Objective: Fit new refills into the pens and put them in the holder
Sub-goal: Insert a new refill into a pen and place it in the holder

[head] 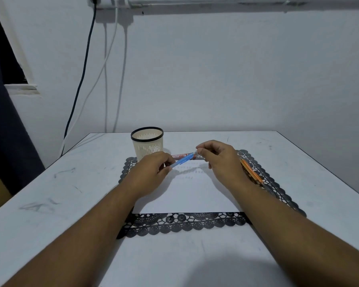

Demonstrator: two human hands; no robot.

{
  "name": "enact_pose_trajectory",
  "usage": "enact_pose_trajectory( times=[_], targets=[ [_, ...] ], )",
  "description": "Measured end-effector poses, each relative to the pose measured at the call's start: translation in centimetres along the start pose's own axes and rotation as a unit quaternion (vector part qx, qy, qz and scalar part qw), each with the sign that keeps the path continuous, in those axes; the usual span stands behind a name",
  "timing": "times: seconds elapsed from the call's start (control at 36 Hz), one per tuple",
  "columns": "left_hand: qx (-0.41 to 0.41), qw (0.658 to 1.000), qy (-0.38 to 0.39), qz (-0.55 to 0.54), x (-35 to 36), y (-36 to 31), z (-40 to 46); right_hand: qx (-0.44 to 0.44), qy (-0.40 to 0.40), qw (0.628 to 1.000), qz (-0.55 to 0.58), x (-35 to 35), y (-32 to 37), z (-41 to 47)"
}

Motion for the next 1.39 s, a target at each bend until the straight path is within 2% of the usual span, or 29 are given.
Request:
enact_pose_trajectory(
  times=[0.39,1.11,1.25,1.39],
  targets=[
    [0.003,1.0,-0.009,-0.004,-0.1,-0.4,-0.1,-0.027,0.005,0.999,-0.018,-0.2,0.5,0.1],
    [0.025,0.999,-0.02,0.007,-0.5,-1.1,-0.1,-0.001,0.023,1.0,-0.021,0.0,0.8,-0.1],
    [0.032,0.999,-0.024,-0.011,-0.3,-1.4,-0.1,-0.009,0.027,0.999,-0.019,0.2,0.9,-0.4],
    [0.016,0.998,-0.04,-0.053,-0.2,-1.5,-0.1,0.03,0.031,0.999,0.016,0.5,0.3,-0.6]
  ],
)
Point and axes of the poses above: each hand's wrist, its own z-axis towards the middle knuckle, its own x-axis out of the palm, y = z × x, the point moved 7 cm from there along z, towards the middle knuckle, and after that the axes turned 12 degrees about -y, right-handed, at the moved point
